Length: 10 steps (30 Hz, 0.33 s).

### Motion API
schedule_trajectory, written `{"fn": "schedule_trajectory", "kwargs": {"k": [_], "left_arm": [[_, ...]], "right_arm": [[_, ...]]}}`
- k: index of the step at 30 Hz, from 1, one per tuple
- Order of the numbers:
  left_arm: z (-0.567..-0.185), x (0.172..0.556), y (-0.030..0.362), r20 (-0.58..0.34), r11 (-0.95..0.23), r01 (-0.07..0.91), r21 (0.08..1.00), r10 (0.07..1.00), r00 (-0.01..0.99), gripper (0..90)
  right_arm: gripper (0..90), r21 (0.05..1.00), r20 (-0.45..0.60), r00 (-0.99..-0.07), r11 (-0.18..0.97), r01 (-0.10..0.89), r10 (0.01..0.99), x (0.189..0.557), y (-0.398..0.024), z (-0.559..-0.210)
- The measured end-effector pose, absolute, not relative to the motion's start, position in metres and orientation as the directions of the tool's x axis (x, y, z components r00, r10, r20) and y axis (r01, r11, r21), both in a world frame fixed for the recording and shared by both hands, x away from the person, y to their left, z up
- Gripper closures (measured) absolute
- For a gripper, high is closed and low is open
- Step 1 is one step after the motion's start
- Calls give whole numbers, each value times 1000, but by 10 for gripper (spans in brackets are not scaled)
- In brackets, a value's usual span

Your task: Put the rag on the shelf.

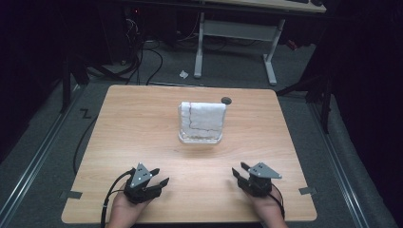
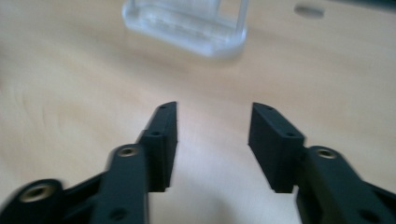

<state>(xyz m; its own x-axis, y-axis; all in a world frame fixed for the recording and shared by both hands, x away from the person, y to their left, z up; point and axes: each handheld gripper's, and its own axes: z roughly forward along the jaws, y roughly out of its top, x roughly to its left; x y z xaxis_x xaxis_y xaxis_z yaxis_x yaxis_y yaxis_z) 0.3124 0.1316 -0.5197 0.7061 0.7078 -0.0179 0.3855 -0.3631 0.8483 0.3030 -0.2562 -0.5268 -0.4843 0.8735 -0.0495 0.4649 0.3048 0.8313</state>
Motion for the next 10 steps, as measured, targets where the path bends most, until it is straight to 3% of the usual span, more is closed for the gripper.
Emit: {"fn": "schedule_trajectory", "kwargs": {"k": [3,6,10], "left_arm": [[-523,318,133,-60,-346,418,840,706,706,478],[-524,319,134,-60,-347,422,838,710,702,477],[-524,319,136,-71,-337,429,838,713,698,477]], "right_arm": [[506,849,-96,-475,321,420,875,304,-261,-520],[503,854,-28,-447,253,455,894,309,-268,-521],[501,848,-43,-449,270,456,892,309,-269,-524]]}}
